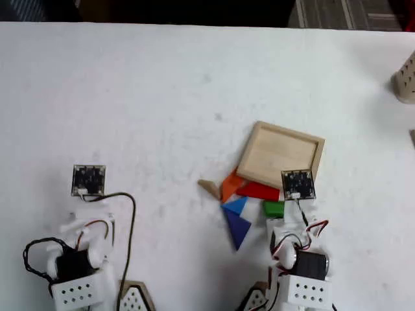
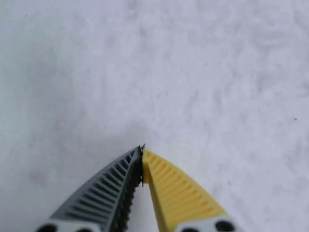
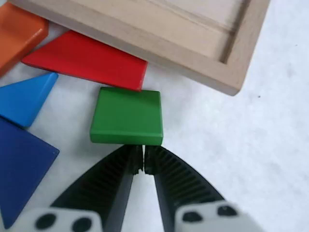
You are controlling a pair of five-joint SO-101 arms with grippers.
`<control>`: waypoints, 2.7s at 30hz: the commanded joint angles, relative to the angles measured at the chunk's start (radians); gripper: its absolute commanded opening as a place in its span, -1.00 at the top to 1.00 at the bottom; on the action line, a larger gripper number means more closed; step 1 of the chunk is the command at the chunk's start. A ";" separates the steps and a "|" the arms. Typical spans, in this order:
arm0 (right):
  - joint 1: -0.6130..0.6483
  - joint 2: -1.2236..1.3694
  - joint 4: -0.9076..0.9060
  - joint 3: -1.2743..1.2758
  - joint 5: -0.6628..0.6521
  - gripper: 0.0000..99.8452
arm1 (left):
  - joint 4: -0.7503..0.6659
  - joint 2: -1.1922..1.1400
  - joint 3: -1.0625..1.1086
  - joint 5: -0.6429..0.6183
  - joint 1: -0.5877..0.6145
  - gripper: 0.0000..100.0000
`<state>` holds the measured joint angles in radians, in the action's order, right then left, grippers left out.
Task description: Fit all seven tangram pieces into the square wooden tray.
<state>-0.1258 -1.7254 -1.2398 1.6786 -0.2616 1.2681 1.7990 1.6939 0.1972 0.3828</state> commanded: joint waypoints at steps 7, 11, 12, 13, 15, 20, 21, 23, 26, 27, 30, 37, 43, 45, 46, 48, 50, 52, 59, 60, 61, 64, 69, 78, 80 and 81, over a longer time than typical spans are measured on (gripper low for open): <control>-0.010 -0.012 0.008 0.006 0.002 0.96 | 0.006 -0.001 0.002 0.006 -0.013 0.95; -0.010 -0.012 0.008 0.006 0.002 0.96 | 0.006 -0.001 0.002 0.006 -0.013 0.95; -0.010 -0.012 0.008 0.006 0.002 0.96 | 0.006 -0.001 0.002 0.006 -0.013 0.95; -0.010 -0.012 0.008 0.006 0.002 0.96 | 0.006 -0.001 0.002 0.006 -0.013 0.95; -0.010 -0.012 0.008 0.006 0.002 0.96 | 0.006 -0.001 0.002 0.006 -0.013 0.95; -0.010 -0.012 0.008 0.006 0.002 0.96 | 0.006 -0.001 0.002 0.006 -0.013 0.95; -0.010 -0.012 0.008 0.006 0.002 0.96 | 0.006 -0.001 0.002 0.006 -0.013 0.95; -0.010 -0.012 0.008 0.006 0.002 0.96 | 0.006 -0.001 0.002 0.006 -0.013 0.95; -0.010 -0.012 0.008 0.006 0.002 0.96 | 0.006 -0.001 0.002 0.006 -0.013 0.95; -0.010 -0.012 0.008 0.006 0.002 0.96 | 0.006 -0.001 0.002 0.006 -0.013 0.95; -0.010 -0.012 0.008 0.006 0.002 0.96 | 0.006 -0.001 0.002 0.006 -0.013 0.95; 0.008 -0.012 0.010 0.006 0.000 0.96 | 0.006 -0.001 0.002 0.009 -0.018 0.95; 0.039 -0.012 0.012 0.006 0.000 0.96 | 0.006 -0.001 0.002 0.006 -0.015 0.95; 0.039 -0.012 0.012 0.006 0.000 0.96 | 0.006 -0.001 0.002 0.006 -0.015 0.95; 0.039 -0.012 0.012 0.006 0.000 0.96 | 0.006 -0.001 0.002 0.006 -0.015 0.95; 0.044 -0.012 0.010 0.006 0.000 0.96 | 0.006 -0.001 0.002 0.006 -0.015 0.95; 0.045 -0.012 0.010 0.006 0.000 0.96 | 0.006 -0.001 0.002 0.008 -0.015 0.95; 0.045 -0.012 0.010 0.006 0.000 0.96 | 0.006 -0.001 0.002 0.008 -0.015 0.95; 0.038 -0.012 0.010 0.006 0.002 0.96 | 0.006 -0.001 0.002 0.005 -0.018 0.95; 0.038 -0.012 0.010 0.006 0.002 0.96 | 0.006 -0.001 0.002 0.005 -0.018 0.95; 0.036 -0.012 0.012 0.006 0.002 0.96 | 0.005 -0.001 0.000 0.005 -0.018 0.95; 0.036 -0.013 0.013 0.000 0.002 0.96 | -0.054 -0.001 -0.051 0.003 -0.013 0.95; -0.081 -0.013 0.015 -0.089 0.002 0.96 | -0.133 -0.001 -0.143 0.002 -0.036 0.95; -0.202 -0.013 0.093 -0.092 0.002 0.96 | -0.209 -0.005 -0.279 -0.002 -0.231 0.95; -0.202 -0.013 0.099 -0.091 0.002 0.96 | -0.196 -0.008 -0.347 -0.054 -0.266 0.95; -0.203 -0.012 0.099 -0.091 0.002 0.96 | -0.184 -0.010 -0.382 -0.080 -0.286 0.95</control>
<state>-0.3191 -1.7269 -1.1661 1.6233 -0.2616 1.0902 1.7929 1.4807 0.1941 0.1741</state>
